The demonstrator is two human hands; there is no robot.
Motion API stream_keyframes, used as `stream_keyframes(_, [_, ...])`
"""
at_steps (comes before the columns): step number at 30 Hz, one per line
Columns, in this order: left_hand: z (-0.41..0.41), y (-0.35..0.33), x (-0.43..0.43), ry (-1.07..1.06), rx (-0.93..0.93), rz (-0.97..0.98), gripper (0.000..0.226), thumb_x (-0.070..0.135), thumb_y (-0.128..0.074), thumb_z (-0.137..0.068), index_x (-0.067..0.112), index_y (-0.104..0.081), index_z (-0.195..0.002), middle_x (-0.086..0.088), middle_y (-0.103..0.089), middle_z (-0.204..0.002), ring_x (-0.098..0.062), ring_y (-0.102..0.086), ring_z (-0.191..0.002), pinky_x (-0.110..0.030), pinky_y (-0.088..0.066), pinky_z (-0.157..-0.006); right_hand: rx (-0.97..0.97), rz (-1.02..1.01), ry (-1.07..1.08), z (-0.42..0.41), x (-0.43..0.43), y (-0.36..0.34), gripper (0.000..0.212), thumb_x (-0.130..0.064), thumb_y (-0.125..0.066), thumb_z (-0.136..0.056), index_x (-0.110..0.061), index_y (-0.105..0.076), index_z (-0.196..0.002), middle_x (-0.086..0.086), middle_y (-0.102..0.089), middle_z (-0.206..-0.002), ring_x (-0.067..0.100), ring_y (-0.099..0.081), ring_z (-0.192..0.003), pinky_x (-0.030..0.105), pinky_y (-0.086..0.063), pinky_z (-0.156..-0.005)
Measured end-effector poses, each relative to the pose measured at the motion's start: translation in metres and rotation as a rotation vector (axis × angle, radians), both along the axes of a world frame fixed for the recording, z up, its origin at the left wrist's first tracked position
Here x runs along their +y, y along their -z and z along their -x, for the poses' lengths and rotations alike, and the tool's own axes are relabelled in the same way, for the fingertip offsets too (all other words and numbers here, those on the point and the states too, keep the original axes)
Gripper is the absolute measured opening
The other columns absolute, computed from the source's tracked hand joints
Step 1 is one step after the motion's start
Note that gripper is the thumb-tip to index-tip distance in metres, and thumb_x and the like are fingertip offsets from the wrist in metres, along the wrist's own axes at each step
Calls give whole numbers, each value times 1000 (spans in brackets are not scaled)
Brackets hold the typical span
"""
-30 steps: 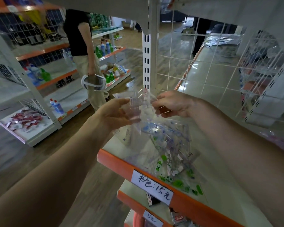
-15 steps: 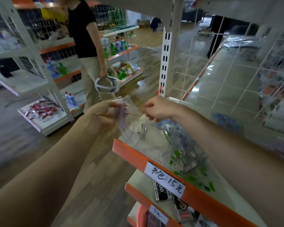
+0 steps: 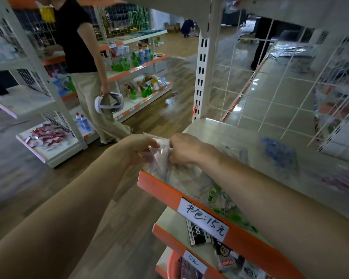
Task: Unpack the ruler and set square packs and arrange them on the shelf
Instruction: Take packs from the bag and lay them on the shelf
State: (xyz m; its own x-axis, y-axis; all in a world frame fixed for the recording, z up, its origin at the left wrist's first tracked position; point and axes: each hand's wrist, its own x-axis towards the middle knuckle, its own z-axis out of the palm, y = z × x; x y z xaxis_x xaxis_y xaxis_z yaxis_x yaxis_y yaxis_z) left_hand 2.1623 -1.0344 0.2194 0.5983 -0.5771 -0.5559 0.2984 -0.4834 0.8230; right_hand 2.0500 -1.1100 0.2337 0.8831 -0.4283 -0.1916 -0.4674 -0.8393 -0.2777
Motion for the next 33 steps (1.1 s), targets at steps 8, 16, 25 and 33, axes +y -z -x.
stream_keyframes(8, [-16,-8,7,-17,-121,40,36,-13,-52,-84,3,-63,-115,-27,-60,-118,-29,-62,-91,-42,-55,-81,-110,-480,100,-1,7,-10,45,-13,-66,-86,-4,-54,-128,14,-57,-125,28,-60,-108,37,-52,-90])
stream_keyframes(16, [-23,1,14,-202,-41,116,67,-14,-60,-79,11,-41,-138,-16,-46,-131,-32,-55,-105,-41,-55,-74,72,-267,9,37,-12,-17,54,-25,-71,-85,-16,-50,-134,2,-55,-128,18,-57,-103,28,-49,-85])
stream_keyframes(25, [-18,-11,13,-218,188,206,8,-1,-52,-91,-1,-51,-99,-15,-56,-98,-25,-60,-85,-40,-53,-76,157,-2,-106,20,-25,2,60,-47,-70,-75,-26,-51,-127,-2,-45,-116,19,-49,-111,35,-47,-89])
stream_keyframes(33, [-35,-4,30,-197,242,253,33,3,-55,-88,6,-49,-121,-14,-60,-112,-26,-64,-90,-36,-56,-64,98,54,-84,-21,-45,17,53,-57,-59,-83,-30,-55,-129,1,-44,-137,25,-44,-124,39,-36,-99])
